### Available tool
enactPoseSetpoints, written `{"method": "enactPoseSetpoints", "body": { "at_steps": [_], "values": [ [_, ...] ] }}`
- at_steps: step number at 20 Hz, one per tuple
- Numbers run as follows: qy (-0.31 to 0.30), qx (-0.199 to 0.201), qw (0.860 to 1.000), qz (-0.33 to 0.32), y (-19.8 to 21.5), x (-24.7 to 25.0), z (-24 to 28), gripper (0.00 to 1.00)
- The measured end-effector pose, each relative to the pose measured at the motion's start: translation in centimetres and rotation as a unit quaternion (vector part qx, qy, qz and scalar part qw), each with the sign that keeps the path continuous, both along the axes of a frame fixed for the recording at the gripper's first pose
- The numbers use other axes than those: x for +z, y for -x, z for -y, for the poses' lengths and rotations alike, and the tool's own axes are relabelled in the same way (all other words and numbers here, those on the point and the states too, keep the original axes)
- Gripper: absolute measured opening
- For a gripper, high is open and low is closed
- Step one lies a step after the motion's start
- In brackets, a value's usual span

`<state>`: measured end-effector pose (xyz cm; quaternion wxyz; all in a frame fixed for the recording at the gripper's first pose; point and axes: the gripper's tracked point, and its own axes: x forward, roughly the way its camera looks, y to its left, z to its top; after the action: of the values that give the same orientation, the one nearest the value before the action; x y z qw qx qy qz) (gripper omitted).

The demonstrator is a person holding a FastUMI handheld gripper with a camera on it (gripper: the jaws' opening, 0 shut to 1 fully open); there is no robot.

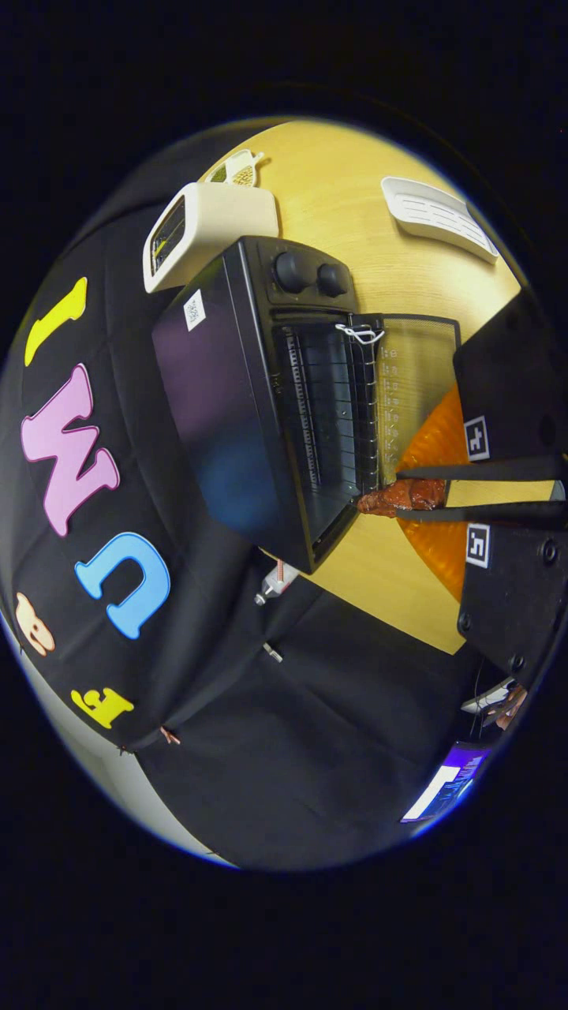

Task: Open the toaster oven, put the food inside, and close the toaster oven door.

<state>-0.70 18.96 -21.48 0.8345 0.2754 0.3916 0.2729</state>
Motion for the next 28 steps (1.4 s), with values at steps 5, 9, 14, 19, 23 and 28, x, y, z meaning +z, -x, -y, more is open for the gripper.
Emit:
{"method": "enactPoseSetpoints", "body": {
  "at_steps": [5, 9, 14, 19, 23, 28],
  "values": [
    [0.011, -0.022, 1.0, -0.02, -2.1, -3.0, -1.2, 0.14],
    [-0.008, -0.061, 0.998, -0.033, -4.4, -4.6, -1.5, 0.14],
    [-0.038, -0.115, 0.992, -0.04, -7.1, -5.7, -2.3, 0.14],
    [-0.044, -0.149, 0.987, -0.042, -9.6, -7.1, -2.5, 0.14],
    [0.038, -0.179, 0.982, -0.047, -10.5, -9.5, -0.3, 0.33],
    [0.094, -0.195, 0.975, -0.04, -10.4, -9.9, 2.4, 0.56]
  ]
}}
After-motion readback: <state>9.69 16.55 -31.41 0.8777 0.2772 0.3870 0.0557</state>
